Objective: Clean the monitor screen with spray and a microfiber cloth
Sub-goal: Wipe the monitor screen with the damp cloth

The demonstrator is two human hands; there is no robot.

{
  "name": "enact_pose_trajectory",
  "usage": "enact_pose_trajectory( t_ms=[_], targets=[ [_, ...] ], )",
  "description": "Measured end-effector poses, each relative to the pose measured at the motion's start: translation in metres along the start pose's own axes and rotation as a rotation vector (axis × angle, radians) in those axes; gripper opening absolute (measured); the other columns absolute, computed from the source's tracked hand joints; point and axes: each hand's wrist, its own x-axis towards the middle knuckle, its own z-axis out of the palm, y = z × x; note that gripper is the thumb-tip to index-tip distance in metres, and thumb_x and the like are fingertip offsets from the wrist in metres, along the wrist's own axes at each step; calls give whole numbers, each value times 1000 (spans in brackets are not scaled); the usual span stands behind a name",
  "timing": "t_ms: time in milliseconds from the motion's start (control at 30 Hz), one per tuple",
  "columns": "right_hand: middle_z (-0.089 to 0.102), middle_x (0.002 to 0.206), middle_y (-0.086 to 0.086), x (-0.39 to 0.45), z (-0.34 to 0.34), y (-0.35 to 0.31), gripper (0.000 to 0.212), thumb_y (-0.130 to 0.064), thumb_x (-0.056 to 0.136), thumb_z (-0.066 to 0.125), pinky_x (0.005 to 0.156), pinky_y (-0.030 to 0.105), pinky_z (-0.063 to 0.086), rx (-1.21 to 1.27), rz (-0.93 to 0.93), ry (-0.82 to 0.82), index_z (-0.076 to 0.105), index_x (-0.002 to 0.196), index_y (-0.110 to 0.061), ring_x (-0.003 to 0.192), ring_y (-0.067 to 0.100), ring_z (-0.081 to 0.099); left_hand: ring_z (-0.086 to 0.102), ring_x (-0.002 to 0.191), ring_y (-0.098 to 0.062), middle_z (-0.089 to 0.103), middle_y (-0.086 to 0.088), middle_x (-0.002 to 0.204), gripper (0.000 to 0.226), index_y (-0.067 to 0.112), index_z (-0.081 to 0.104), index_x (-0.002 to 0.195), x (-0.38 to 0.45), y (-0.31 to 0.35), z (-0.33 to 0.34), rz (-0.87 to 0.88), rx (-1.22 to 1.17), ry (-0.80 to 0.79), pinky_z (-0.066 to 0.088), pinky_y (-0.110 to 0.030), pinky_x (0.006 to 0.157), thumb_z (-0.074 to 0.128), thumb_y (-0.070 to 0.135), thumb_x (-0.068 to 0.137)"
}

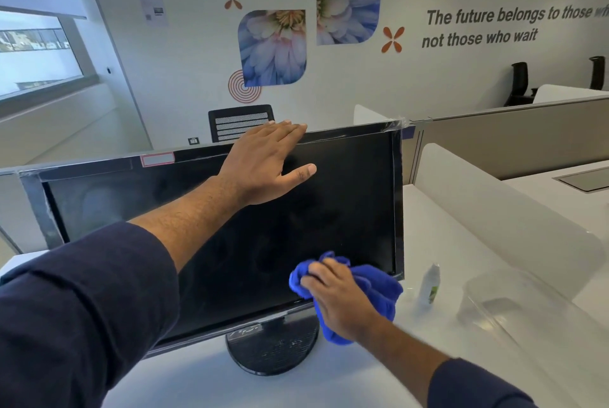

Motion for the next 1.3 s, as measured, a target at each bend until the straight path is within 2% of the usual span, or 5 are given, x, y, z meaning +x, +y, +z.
enact_pose_trajectory(
  t_ms=[200, 533, 933, 1167, 1300],
  targets=[
    [47, 126, -7, -22, 0, -6, 29, -24, 92, 52, 94, 32, 43, 14, -15, -116, 52, 120, -30, 111, 17, 48, 32, 146, -22, 37, -4, 158, 85, 20, 29, 155, -2, -1, -2, -2, -1, 1, 20, -38, 119, 17, 75, 91],
    [69, 106, 2, -42, -9, -9, 53, -9, 50, 92, 72, 34, 58, -87, 389, -131, 75, 100, -20, 92, 24, 67, 34, 146, -22, 39, -4, 157, 83, 20, 30, 154, -2, 2, -1, -7, 0, 6, 21, -38, 118, 19, 75, 93],
    [63, 93, -2, 11, 13, -100, 46, -17, 43, 84, 64, 27, 54, -7, 236, -202, 72, 87, -22, 80, 18, 63, 34, 146, -23, 38, -3, 158, 82, 21, 29, 155, -2, 0, 0, -21, -3, 6, 16, -35, 116, 20, 75, 93],
    [62, 111, 1, 27, 15, -125, 41, -10, 66, 73, 80, 31, 55, 55, 145, -238, 68, 106, -17, 97, 22, 63, 32, 146, -22, 36, -3, 159, 83, 20, 27, 156, -3, 0, -2, 0, -10, -3, 19, -37, 119, 22, 74, 92],
    [51, 133, 10, 25, 15, -121, 45, -1, 82, 59, 99, 42, 47, 68, 97, -268, 58, 126, -10, 117, 31, 51, 17, 152, -19, 23, -4, 164, 87, 17, 16, 158, -5, -1, -4, 48, 29, -26, 7, -34, 120, 18, 74, 93]
  ],
)
